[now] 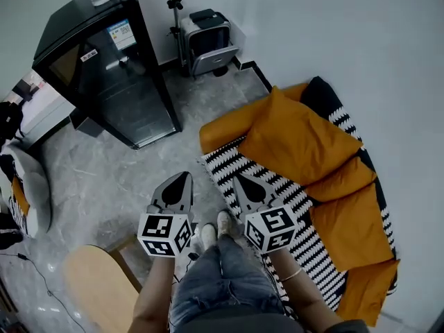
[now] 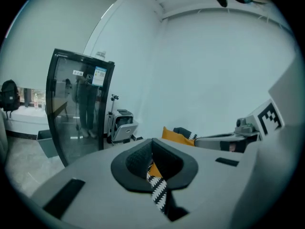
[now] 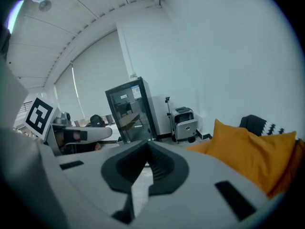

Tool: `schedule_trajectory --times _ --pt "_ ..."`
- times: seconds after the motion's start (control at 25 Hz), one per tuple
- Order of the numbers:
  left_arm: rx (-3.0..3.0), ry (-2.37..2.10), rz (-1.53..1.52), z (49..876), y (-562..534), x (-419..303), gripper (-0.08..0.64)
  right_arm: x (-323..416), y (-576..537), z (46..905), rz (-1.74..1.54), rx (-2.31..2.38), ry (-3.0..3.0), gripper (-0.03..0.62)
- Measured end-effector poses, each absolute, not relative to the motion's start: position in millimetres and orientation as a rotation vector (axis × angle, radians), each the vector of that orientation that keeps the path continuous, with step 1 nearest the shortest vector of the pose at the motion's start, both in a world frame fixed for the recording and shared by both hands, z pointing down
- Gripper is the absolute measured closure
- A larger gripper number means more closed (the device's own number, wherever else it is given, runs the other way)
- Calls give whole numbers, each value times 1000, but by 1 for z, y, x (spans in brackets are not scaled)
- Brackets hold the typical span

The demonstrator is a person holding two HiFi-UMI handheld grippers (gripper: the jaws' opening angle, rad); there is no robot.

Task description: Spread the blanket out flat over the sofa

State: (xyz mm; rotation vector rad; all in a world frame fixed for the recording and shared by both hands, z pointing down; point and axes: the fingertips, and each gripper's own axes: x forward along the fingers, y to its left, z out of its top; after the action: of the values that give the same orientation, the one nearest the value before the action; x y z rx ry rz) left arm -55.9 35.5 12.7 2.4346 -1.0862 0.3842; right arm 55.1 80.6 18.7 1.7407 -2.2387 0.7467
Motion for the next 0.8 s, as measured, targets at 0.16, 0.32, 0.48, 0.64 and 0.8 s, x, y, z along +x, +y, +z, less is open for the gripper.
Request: schedule_trajectory --times 0.16,0.32,0.48,0.64,0.8 --pt "2462 -1106 328 -14 44 -58 541 54 86 -16 662 1775 -2293 581" --pt "2494 -1117 293 -33 53 -60 543 49 91 -41 586 1790 -2347 581" --pt "2531 -1127 266 -49 58 -62 543 47 94 -58 529 1811 -2382 581" --pt "2559 -1131 243 -58 64 -66 542 47 99 -69 420 1832 -2381 583" --pt "2570 -1134 244 -57 70 -71 543 44 104 -76 331 1830 -2382 583"
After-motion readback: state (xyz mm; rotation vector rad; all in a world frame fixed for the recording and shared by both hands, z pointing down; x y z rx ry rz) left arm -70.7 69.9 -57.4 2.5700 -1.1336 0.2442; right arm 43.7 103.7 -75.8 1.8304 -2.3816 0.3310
